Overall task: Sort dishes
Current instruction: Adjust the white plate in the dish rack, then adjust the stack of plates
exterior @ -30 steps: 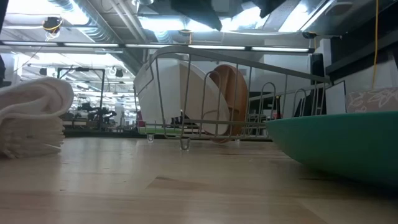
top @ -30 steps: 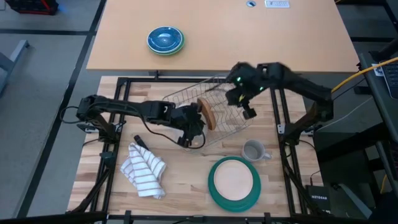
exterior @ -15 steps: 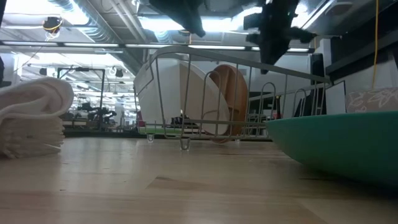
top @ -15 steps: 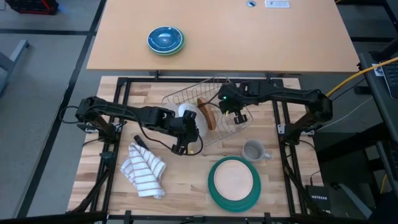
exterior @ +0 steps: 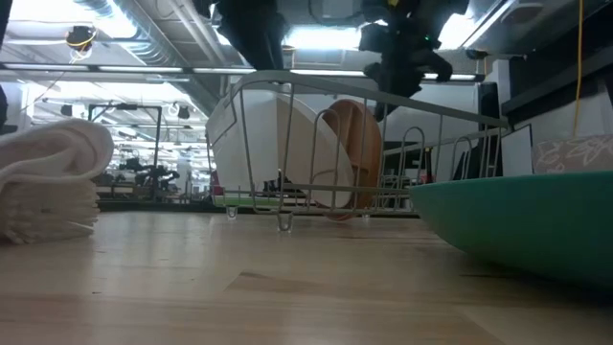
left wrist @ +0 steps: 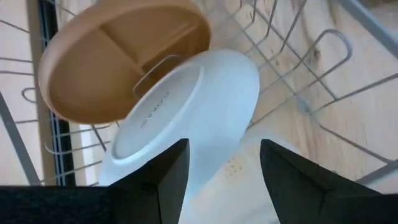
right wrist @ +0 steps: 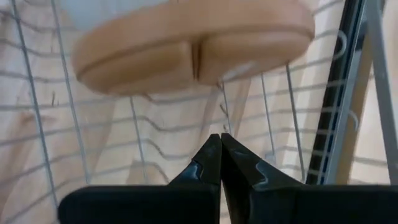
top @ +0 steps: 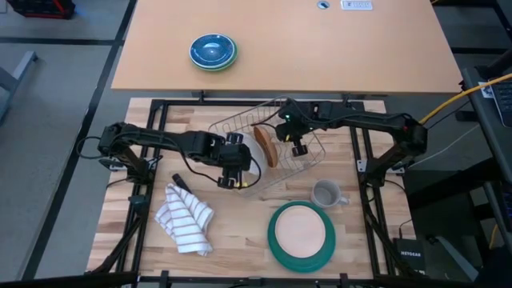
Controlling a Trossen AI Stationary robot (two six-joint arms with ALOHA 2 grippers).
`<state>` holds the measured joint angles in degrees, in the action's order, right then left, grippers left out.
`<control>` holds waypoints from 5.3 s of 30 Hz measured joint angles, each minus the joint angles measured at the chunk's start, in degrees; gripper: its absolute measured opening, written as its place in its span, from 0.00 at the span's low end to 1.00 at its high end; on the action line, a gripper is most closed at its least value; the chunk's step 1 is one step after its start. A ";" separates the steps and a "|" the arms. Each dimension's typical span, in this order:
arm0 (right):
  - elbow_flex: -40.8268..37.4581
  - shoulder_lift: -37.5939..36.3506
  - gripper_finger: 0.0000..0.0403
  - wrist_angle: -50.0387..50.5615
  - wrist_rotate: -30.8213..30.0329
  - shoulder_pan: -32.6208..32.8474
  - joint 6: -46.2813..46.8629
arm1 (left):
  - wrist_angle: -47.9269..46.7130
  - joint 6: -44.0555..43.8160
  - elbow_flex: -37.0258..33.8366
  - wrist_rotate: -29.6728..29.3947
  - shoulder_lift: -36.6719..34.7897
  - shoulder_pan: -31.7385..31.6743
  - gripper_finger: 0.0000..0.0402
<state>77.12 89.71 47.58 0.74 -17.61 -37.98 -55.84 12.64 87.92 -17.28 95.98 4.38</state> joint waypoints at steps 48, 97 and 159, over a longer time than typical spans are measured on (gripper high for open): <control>0.02 1.85 0.02 -0.20 -0.64 -0.04 -1.29 | 26.36 14.48 -3.06 3.17 0.00 -11.08 0.46; -7.76 -2.20 0.03 16.36 11.26 42.62 52.80 | 23.32 -6.76 -3.17 5.16 3.97 12.41 0.46; -7.82 -0.61 0.04 -14.97 3.12 54.74 62.17 | 42.88 2.60 -0.56 17.77 26.86 21.58 0.46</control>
<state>69.30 89.10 32.61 3.86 37.13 24.18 -12.96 15.24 87.36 0.49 122.85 25.96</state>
